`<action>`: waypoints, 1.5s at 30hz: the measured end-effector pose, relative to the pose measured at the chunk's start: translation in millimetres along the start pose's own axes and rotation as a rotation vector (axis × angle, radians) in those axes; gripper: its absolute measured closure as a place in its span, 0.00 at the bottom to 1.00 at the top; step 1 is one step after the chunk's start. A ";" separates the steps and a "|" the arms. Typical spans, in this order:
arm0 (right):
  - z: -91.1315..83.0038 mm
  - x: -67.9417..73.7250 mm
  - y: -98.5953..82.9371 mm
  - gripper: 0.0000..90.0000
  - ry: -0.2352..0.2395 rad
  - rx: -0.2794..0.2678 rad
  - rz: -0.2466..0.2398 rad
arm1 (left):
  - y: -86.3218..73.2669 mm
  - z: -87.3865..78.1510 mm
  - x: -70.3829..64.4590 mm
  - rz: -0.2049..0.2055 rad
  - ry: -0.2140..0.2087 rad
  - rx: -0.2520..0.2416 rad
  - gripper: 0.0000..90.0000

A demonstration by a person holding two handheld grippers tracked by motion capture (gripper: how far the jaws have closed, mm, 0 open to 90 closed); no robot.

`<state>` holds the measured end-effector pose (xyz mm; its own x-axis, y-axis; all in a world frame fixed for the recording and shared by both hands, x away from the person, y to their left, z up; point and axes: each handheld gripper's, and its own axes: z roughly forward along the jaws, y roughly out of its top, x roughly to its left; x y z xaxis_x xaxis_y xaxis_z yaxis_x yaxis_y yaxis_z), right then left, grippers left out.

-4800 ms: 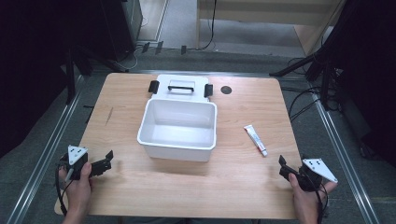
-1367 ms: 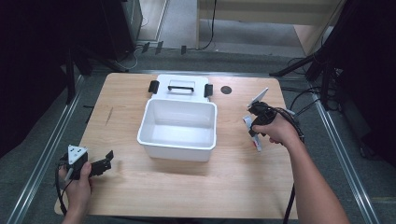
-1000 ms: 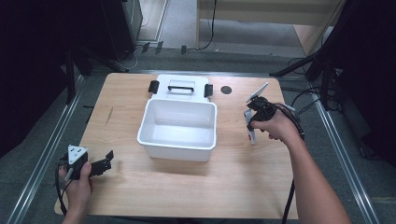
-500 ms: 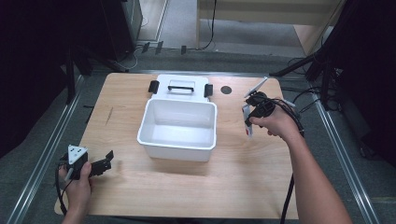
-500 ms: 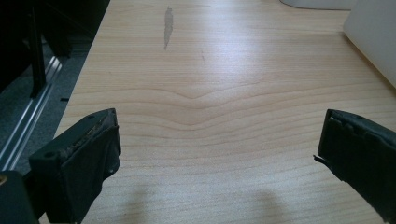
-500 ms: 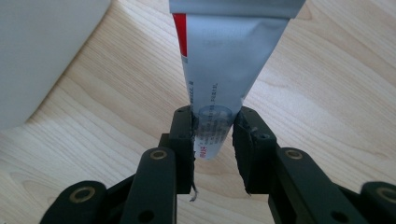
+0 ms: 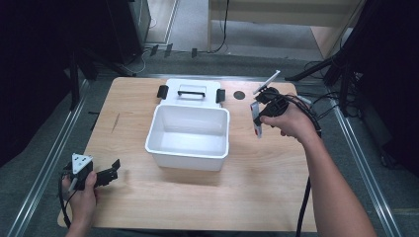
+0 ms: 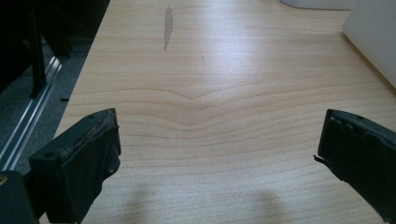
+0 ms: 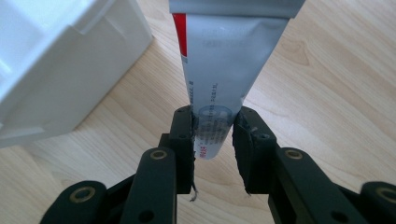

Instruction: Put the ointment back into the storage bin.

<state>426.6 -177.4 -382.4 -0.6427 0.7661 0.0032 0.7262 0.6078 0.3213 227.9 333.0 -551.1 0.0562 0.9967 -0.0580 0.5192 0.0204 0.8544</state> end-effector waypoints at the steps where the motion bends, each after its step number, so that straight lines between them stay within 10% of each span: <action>1: -1.5 1.3 1.3 0.79 0.001 -0.005 -0.001 | 0.0 0.0 0.0 0.000 0.000 0.000 0.00; 32: -64.7 67.3 56.5 0.79 0.057 -0.104 -0.189 | 0.2 0.1 0.6 -0.003 -0.003 0.000 0.00; 45: -59.5 93.9 67.7 0.79 0.129 -0.102 -0.272 | 0.2 0.2 0.9 -0.004 -0.007 0.001 0.00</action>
<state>400.8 -76.7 -304.1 -0.8404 0.5415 0.0219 0.4993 0.7579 0.4199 228.2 333.9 -551.1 0.0603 0.9961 -0.0650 0.5206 0.0241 0.8535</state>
